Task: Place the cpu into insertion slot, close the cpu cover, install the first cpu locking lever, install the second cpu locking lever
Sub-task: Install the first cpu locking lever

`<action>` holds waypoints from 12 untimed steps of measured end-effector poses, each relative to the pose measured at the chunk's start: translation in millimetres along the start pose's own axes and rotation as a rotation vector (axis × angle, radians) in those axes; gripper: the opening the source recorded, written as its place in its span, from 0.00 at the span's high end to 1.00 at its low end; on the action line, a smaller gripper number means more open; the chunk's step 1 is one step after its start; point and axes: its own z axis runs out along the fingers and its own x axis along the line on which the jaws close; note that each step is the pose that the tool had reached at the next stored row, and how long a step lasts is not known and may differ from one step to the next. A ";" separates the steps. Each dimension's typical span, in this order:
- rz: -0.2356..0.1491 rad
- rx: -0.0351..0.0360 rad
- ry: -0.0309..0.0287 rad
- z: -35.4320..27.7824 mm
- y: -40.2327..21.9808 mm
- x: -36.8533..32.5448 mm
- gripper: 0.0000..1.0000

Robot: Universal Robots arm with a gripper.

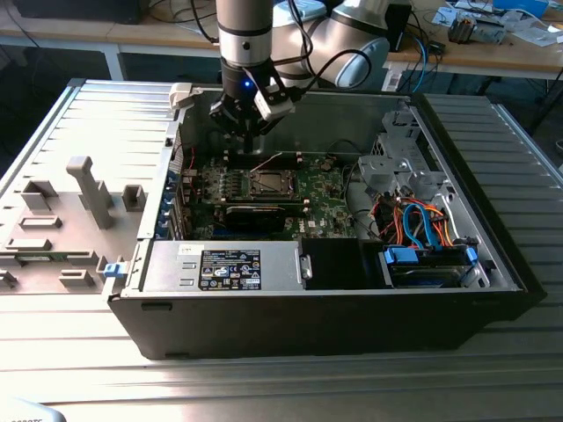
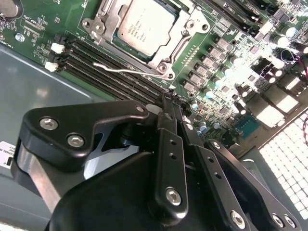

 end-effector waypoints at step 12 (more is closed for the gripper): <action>0.000 0.0000 0.0000 7.0 -0.1 0.2 0.89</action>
